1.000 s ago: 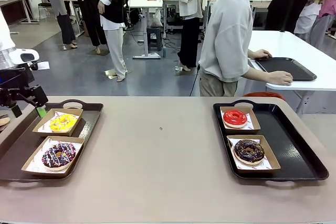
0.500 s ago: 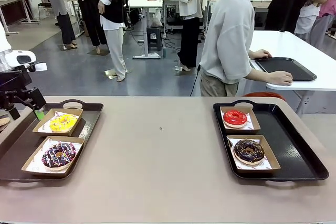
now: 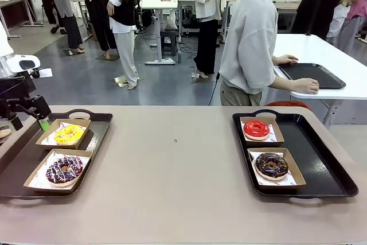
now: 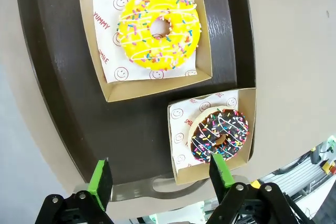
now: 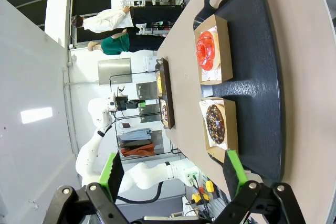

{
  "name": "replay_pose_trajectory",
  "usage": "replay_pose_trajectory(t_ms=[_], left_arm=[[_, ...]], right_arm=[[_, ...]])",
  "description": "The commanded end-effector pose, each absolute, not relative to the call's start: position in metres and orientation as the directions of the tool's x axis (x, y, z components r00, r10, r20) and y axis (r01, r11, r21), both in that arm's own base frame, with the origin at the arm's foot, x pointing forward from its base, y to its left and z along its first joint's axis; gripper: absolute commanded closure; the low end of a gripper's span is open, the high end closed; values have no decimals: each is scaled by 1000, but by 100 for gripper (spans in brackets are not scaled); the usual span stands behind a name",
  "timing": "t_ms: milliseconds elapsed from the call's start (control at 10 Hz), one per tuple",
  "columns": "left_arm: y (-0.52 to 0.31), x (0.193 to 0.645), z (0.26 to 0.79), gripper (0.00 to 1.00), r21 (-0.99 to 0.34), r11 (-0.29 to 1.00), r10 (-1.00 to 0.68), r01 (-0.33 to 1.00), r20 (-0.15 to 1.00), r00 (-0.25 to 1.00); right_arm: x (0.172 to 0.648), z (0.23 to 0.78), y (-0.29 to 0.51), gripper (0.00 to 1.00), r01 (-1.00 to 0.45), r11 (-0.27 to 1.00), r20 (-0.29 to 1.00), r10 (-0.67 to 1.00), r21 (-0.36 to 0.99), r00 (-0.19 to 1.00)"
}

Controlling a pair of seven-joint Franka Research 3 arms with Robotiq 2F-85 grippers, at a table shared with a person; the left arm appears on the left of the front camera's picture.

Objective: Individually package the donuts and arrange them on the tray.
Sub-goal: Place the picked Paper togo box on the Handle tray.

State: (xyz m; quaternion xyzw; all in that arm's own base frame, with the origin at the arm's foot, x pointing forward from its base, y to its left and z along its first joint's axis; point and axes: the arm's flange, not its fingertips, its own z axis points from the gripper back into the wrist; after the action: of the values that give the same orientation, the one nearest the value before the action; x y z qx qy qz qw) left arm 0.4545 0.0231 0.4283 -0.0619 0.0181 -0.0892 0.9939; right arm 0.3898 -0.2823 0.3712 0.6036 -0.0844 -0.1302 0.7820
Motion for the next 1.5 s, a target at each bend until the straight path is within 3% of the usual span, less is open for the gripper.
replay_pose_trajectory(t_ms=[0, 300, 600, 900, 1100, 1300, 1400], left_arm=[[23, 454, 428, 4, -127, 976, -180, 175, -26, 983], [102, 445, 463, 4, -572, 819, -77, 58, -10, 997], [194, 417, 438, 4, -887, 462, -10, 14, 10, 1000], [253, 384, 399, 4, -982, 187, 109, -1, 20, 994], [270, 379, 395, 4, -987, 158, 126, 12, 32, 992], [265, 377, 402, 4, -974, 223, 166, 28, 66, 984], [270, 370, 385, 4, -987, 159, 147, -13, 11, 989]], right_arm=[[389, 371, -282, 0, 104, 238, -27, -306, 966, 952], [389, 371, -282, 0, 104, 238, -27, -306, 966, 952], [389, 371, -282, 0, 104, 238, -27, -306, 966, 952], [389, 371, -282, 0, 104, 238, -27, -306, 966, 952], [389, 371, -282, 0, 104, 238, -27, -306, 966, 952], [389, 371, -282, 0, 104, 238, -27, -306, 966, 952], [389, 371, -282, 0, 104, 238, -27, -306, 966, 952]])
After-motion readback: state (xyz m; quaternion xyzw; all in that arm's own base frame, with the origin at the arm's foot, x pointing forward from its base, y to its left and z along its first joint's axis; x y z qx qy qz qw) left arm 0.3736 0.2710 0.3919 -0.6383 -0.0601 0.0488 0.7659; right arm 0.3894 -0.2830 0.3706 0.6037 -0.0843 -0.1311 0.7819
